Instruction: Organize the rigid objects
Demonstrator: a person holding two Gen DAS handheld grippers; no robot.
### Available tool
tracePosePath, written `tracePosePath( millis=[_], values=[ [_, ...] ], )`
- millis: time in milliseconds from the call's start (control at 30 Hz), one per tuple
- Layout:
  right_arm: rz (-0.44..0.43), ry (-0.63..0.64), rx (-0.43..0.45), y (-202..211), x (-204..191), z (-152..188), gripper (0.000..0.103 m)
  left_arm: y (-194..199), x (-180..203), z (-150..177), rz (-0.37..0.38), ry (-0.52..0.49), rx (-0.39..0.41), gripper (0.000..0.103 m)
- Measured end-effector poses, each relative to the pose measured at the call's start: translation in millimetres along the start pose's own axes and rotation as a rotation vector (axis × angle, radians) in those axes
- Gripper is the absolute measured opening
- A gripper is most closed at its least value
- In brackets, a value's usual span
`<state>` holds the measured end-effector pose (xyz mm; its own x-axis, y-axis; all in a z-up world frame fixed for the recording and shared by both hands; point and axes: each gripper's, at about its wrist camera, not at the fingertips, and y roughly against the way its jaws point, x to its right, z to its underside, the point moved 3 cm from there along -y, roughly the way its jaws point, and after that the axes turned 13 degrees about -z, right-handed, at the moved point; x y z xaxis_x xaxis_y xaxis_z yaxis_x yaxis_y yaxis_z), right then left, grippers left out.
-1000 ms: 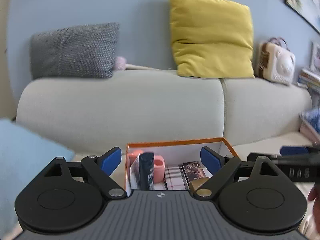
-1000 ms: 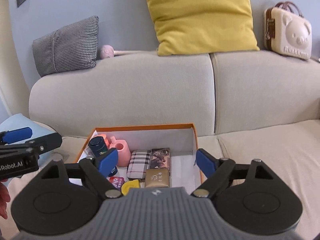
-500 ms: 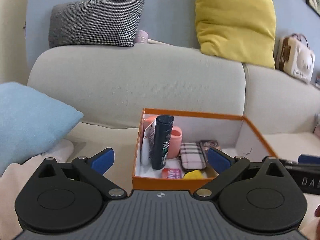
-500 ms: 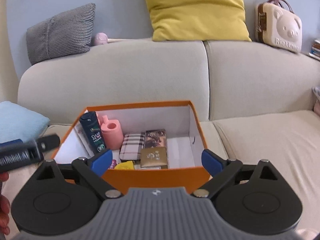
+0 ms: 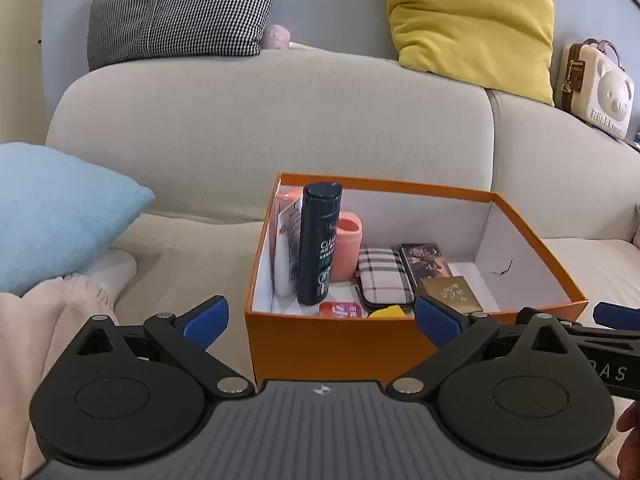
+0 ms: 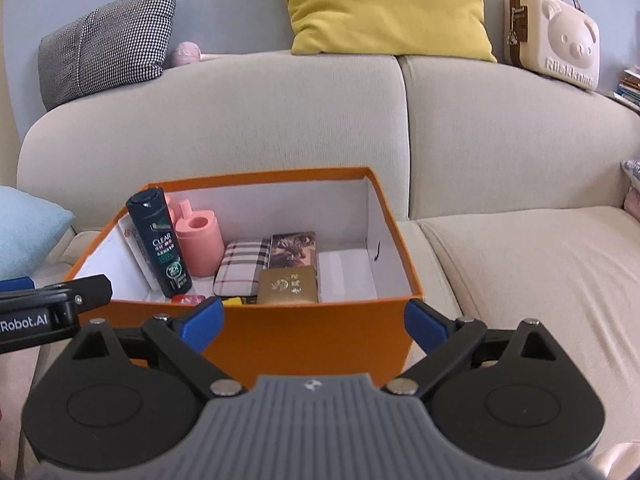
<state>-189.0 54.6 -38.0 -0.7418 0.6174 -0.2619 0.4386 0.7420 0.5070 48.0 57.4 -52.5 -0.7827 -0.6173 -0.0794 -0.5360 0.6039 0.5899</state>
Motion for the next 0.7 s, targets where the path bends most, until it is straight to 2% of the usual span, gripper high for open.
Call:
tracePosePath(
  millis=[333,700],
  values=[
    [0.012,-0.009,0.008,5.3,1.6,1.6,0.098,0.5,-0.4,1.3,0.003,-0.007,-0.015,0.103],
    [0.014,0.004,0.009,7.7,-4.6,2.6,0.098,5.2,0.2,1.3,0.002,-0.026,0.011,0.103]
  ],
)
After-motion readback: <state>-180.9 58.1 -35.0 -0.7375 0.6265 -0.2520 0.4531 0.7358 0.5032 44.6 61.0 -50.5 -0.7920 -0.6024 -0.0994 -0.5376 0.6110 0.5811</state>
